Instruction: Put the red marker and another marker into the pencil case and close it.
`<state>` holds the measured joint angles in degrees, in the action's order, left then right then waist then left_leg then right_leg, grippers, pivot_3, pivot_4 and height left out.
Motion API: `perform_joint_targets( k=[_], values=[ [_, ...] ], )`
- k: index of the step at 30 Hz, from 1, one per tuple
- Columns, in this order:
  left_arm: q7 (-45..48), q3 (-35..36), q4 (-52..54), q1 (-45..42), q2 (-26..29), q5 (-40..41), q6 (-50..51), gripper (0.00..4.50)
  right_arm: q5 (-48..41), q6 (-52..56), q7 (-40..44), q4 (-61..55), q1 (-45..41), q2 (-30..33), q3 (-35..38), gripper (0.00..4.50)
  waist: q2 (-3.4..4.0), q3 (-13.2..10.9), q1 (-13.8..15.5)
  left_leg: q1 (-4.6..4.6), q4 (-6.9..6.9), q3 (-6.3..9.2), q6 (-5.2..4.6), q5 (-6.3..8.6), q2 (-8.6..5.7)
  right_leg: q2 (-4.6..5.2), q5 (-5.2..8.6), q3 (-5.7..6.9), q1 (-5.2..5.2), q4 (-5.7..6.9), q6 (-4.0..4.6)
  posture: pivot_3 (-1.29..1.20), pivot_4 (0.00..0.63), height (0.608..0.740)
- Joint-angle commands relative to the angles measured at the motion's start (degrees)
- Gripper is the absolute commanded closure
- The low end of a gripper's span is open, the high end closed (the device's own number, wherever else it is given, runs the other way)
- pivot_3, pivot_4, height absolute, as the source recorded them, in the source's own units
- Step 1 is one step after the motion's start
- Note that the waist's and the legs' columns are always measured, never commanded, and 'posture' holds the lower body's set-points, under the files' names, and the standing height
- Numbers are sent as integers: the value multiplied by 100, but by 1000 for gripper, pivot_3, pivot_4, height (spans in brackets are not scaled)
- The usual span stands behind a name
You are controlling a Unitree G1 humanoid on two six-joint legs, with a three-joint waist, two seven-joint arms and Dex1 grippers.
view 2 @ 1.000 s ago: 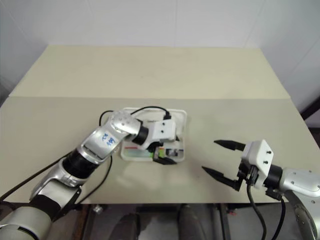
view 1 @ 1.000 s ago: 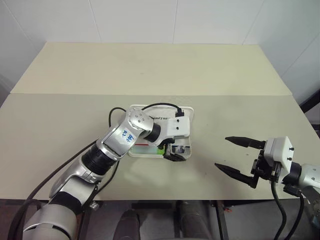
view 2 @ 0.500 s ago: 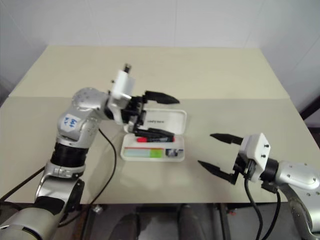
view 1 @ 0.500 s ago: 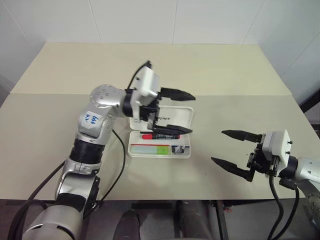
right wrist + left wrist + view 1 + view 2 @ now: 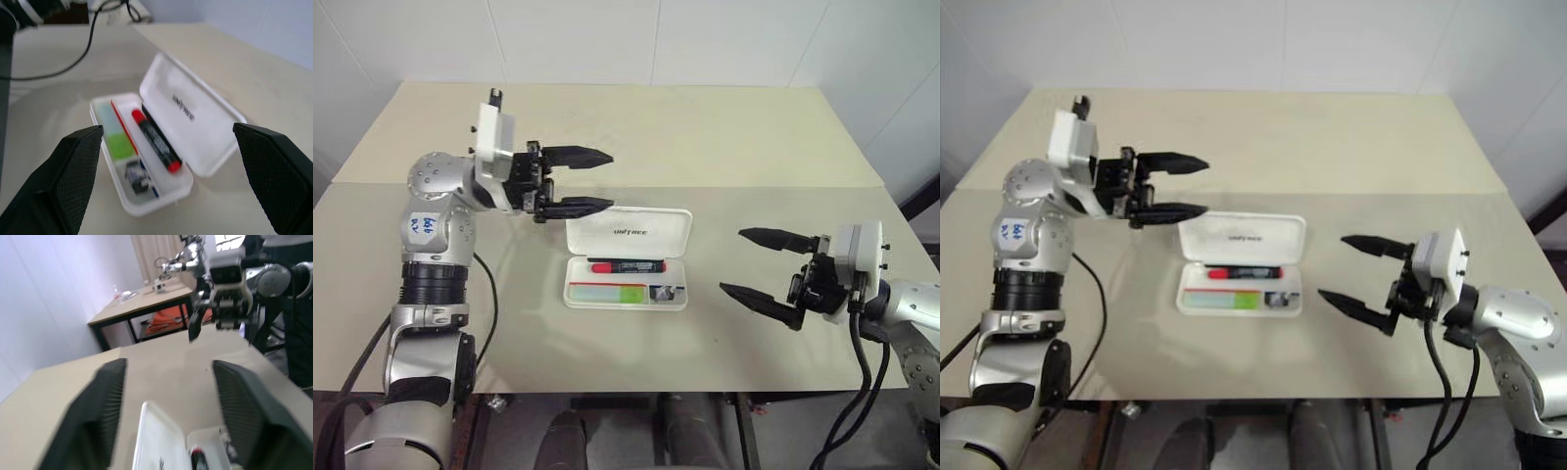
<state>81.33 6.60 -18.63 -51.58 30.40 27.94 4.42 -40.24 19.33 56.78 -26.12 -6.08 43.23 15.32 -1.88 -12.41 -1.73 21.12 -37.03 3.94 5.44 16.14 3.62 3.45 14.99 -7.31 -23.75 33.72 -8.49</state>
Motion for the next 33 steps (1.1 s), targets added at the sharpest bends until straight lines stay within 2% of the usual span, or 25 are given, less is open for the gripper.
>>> perform_joint_targets(
  k=[1,5,6,8,13,17,20,25,28,33],
  values=[
    [38,181,-100,-89,157,29,-301,3013,-61,-2,96,38,-86,-25,-91,0,-1,-1,14,3,0,0,0,0,0,0,0,0,-1,0,0,0,150,740],
    [-191,248,-586,-133,276,-195,-692,4353,-123,4,112,104,-239,-54,-174,0,0,0,8,3,0,1,0,0,0,0,0,1,-1,0,0,0,150,740],
    [-206,233,-817,-143,335,-333,-893,4450,-136,8,132,128,-271,-63,-182,0,0,0,8,1,0,1,0,0,0,0,-1,1,-1,1,-1,0,150,740],
    [-237,182,-1265,-175,431,-586,-1293,4450,-192,36,201,173,-315,-75,-173,0,0,0,-4,-2,0,1,0,0,0,-1,-1,1,0,2,-1,0,150,740],
    [-999,21,-2727,-561,593,-1466,-2268,4450,-575,273,383,327,-426,-3,10,0,-1,-1,2,3,-2,0,0,0,0,0,-1,2,-1,1,-1,0,150,740],
    [-1619,-147,-3729,-859,597,-2011,-2751,4450,-392,194,517,473,-548,78,-32,0,-1,-1,20,4,2,1,-1,0,0,0,-5,3,-1,0,-10,0,150,740],
    [-1754,-222,-4271,-960,476,-2199,-2996,4450,-345,189,487,453,-592,34,-86,0,-1,-1,15,4,6,1,-3,2,0,0,-9,5,-1,-1,-18,0,150,740],
    [-1325,-244,-4678,-1078,143,-2133,-2988,4450,-290,184,477,401,-571,15,-113,0,-1,-1,19,8,13,1,-3,3,0,0,-37,11,-6,3,-69,0,150,740],
    [-939,-228,-4784,-1117,50,-2079,-2901,4450,-278,190,481,411,-589,29,-105,0,-1,-1,15,7,15,1,-3,4,0,0,-36,11,-6,1,-69,0,150,740],
    [300,-120,-4556,-1221,-63,-1705,-2364,4450,-296,202,509,416,-577,93,-20,0,-1,-1,1,6,16,1,-3,4,1,0,-32,11,-6,1,-61,0,150,740]
  ],
)
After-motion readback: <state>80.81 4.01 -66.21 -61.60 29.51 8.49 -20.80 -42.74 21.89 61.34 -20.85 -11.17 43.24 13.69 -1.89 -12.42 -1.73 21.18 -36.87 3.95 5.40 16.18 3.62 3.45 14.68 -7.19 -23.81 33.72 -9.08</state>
